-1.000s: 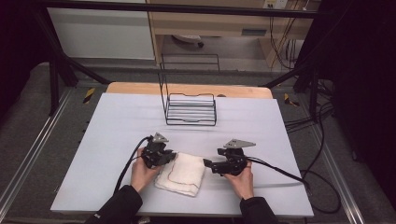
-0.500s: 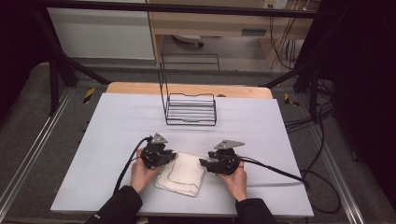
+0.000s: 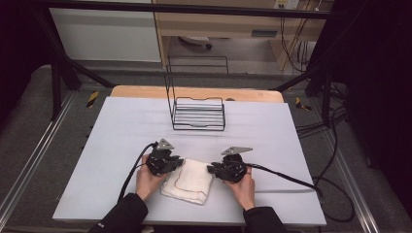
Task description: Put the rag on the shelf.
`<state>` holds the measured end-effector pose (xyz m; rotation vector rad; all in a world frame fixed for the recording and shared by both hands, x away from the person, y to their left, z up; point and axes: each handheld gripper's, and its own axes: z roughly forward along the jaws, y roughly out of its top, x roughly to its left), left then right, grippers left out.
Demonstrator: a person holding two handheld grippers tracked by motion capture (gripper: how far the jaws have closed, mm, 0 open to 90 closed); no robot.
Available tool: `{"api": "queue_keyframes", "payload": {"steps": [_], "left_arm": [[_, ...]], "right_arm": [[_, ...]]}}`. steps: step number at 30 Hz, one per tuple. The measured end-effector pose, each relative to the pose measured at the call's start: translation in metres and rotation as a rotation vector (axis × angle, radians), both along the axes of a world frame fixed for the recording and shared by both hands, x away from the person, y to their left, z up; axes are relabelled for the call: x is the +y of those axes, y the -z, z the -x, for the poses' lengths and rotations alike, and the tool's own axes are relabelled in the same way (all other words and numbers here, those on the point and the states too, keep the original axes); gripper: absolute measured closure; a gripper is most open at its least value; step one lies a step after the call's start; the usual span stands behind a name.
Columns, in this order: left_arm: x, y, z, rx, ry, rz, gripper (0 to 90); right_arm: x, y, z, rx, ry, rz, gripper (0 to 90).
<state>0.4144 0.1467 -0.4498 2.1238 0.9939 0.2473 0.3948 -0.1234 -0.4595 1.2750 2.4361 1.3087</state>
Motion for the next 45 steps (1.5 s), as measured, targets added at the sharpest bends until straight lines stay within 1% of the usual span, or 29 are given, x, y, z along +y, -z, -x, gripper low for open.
{"api": "queue_keyframes", "payload": {"steps": [5, 8, 11, 16, 18, 19, 21, 22, 26, 29, 30, 31, 33, 34, 35, 36, 37, 39, 40, 41, 45], "left_arm": [[0.0, 0.0, 0.0, -0.001, -0.004, 0.002, 76.2], [0.001, 0.0, 0.0, 0.014, -0.011, 0.017, 77.0], [0.002, 0.0, 0.0, 0.02, -0.016, 0.026, 78.1], [0.002, -0.001, 0.001, 0.018, -0.027, 0.036, 79.5], [0.002, -0.003, 0.002, 0.005, -0.027, 0.033, 80.0], [0.002, -0.004, 0.003, -0.004, -0.028, 0.033, 80.0], [0.003, -0.006, 0.005, -0.019, -0.031, 0.039, 80.2], [0.003, -0.007, 0.005, -0.026, -0.032, 0.04, 80.3], [0.007, -0.012, 0.009, -0.041, -0.04, 0.074, 80.4], [0.01, -0.017, 0.012, -0.068, -0.043, 0.087, 80.5], [0.01, -0.019, 0.013, -0.075, -0.044, 0.093, 80.5], [0.01, -0.021, 0.015, -0.083, -0.046, 0.1, 80.5], [0.011, -0.024, 0.017, -0.095, -0.046, 0.113, 80.6], [0.011, -0.026, 0.018, -0.103, -0.047, 0.11, 80.7], [0.011, -0.027, 0.019, -0.106, -0.048, 0.12, 80.7], [0.012, -0.029, 0.02, -0.115, -0.049, 0.118, 80.8], [0.013, -0.03, 0.021, -0.116, -0.05, 0.128, 80.8], [0.014, -0.033, 0.023, -0.126, -0.05, 0.135, 80.9], [0.014, -0.035, 0.024, -0.131, -0.054, 0.142, 81.0], [0.015, -0.036, 0.025, -0.135, -0.053, 0.143, 81.0], [0.016, -0.042, 0.029, -0.153, -0.057, 0.158, 81.3]], "right_arm": [[0.001, 0.0, 0.001, 0.019, 0.006, -0.013, 78.1], [0.0, -0.001, 0.001, 0.024, 0.005, -0.016, 80.3], [0.0, -0.002, 0.0, 0.029, 0.006, -0.018, 81.5], [-0.001, -0.005, 0.002, 0.013, 0.01, -0.03, 82.1], [-0.002, -0.009, 0.003, -0.001, 0.009, -0.045, 82.1], [-0.002, -0.009, 0.003, -0.001, 0.009, -0.045, 82.1], [-0.003, -0.012, 0.005, -0.016, 0.005, -0.044, 82.1], [-0.002, -0.014, 0.006, -0.039, -0.001, -0.045, 82.2], [-0.003, -0.017, 0.008, -0.053, -0.003, -0.059, 82.1], [-0.004, -0.021, 0.009, -0.071, -0.005, -0.075, 82.2], [-0.005, -0.024, 0.01, -0.087, -0.005, -0.086, 82.2], [-0.005, -0.024, 0.01, -0.087, -0.005, -0.086, 82.2], [-0.006, -0.028, 0.012, -0.103, -0.007, -0.085, 82.3], [-0.006, -0.03, 0.012, -0.111, -0.006, -0.087, 82.2], [-0.006, -0.031, 0.013, -0.119, -0.008, -0.088, 82.2], [-0.006, -0.033, 0.014, -0.127, -0.006, -0.092, 82.2], [-0.006, -0.034, 0.015, -0.133, -0.007, -0.093, 82.3], [-0.006, -0.037, 0.017, -0.146, -0.005, -0.099, 82.3], [-0.005, -0.04, 0.018, -0.161, -0.007, -0.101, 82.4], [-0.005, -0.04, 0.018, -0.161, -0.007, -0.101, 82.4], [-0.006, -0.044, 0.02, -0.185, -0.004, -0.112, 82.4]]}}
